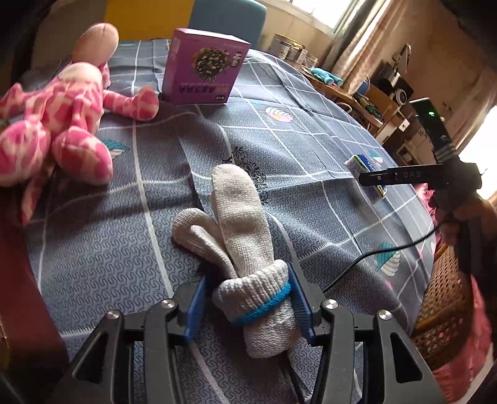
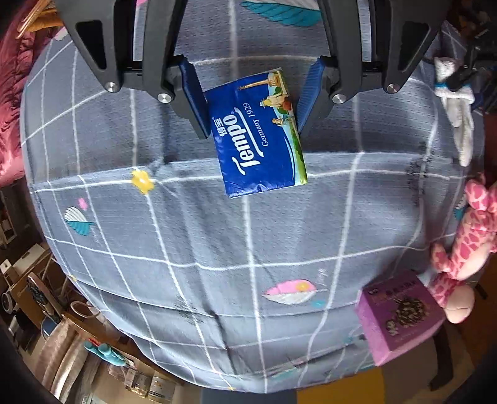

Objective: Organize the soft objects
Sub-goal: 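Grasp the blue Tempo tissue pack with the right tool while the left tool holds the glove, then carry the glove into the gold tray and open the left tool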

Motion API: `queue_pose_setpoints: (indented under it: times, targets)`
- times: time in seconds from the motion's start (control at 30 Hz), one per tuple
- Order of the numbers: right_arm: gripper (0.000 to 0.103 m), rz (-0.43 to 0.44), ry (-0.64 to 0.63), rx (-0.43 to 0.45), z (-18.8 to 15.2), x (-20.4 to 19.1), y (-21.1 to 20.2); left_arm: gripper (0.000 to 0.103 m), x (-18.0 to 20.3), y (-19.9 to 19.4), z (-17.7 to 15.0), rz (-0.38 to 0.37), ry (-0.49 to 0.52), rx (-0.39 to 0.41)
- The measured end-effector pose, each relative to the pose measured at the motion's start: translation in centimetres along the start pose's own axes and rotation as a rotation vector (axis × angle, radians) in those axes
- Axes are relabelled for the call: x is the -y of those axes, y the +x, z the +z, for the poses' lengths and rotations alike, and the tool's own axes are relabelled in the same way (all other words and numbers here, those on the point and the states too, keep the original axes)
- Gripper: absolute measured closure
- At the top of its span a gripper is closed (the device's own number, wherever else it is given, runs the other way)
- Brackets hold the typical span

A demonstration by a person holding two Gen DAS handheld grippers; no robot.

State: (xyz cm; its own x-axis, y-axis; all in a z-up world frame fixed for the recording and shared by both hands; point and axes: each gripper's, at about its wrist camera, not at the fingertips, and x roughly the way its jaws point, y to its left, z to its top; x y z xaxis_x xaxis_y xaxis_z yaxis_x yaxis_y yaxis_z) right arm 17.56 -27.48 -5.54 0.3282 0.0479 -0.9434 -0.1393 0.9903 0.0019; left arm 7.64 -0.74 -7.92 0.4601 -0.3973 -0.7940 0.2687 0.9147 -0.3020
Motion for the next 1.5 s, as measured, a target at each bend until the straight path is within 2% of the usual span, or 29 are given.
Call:
queue_pose_setpoints:
  times: [0.13,0.2,0.27,0.4,0.63,0.77,1.03,1.13,1.17,1.2,1.3,1.37,1.5]
  targets:
    - [0.047,0.130,-0.050,-0.005,-0.7,-4.5,0.4,0.048,-0.1,0.1,0.0,-0.007,-0.021,0.000]
    - [0.047,0.136,-0.088,-0.023,-1.1,-6.6,1.4,0.047,0.1,0.2,0.0,-0.003,-0.019,-0.003]
    - [0.047,0.098,-0.125,-0.019,-1.4,-8.0,2.0,0.046,0.2,0.2,0.1,-0.001,-0.024,-0.007]
    - [0.047,0.100,-0.113,-0.017,-1.6,-7.8,2.8,0.043,0.1,0.4,0.3,-0.004,-0.037,-0.019]
    - [0.047,0.093,-0.111,-0.015,-1.6,-7.7,3.2,0.042,0.6,0.7,0.2,0.032,-0.029,-0.010]
    - [0.047,0.118,-0.078,-0.017,-1.3,-7.4,3.2,0.034,0.9,0.6,0.4,0.056,-0.014,-0.010]
    - [0.046,0.144,-0.042,-0.024,-1.2,-7.0,3.1,0.032,0.8,-0.4,0.9,0.073,-0.007,0.020]
    - [0.046,0.142,-0.037,-0.023,-1.3,-6.8,3.1,0.037,1.0,-0.2,1.4,0.089,0.011,0.019]
    - [0.046,0.137,-0.038,-0.021,-1.2,-6.8,3.1,0.051,1.0,0.0,1.5,0.091,0.017,0.013]
    - [0.047,0.124,-0.045,-0.017,-1.2,-6.8,3.1,0.058,1.2,0.2,1.6,0.092,0.024,0.009]
    - [0.049,0.066,-0.090,0.003,-1.4,-7.3,3.2,0.062,1.4,0.8,1.6,0.088,0.043,-0.013]
    - [0.049,0.043,-0.120,0.013,-1.6,-7.9,3.2,0.063,1.7,0.6,1.5,0.096,0.053,0.001]
    - [0.048,0.060,-0.098,0.000,-1.5,-7.6,3.3,0.063,1.7,-0.7,0.9,0.121,0.048,0.035]
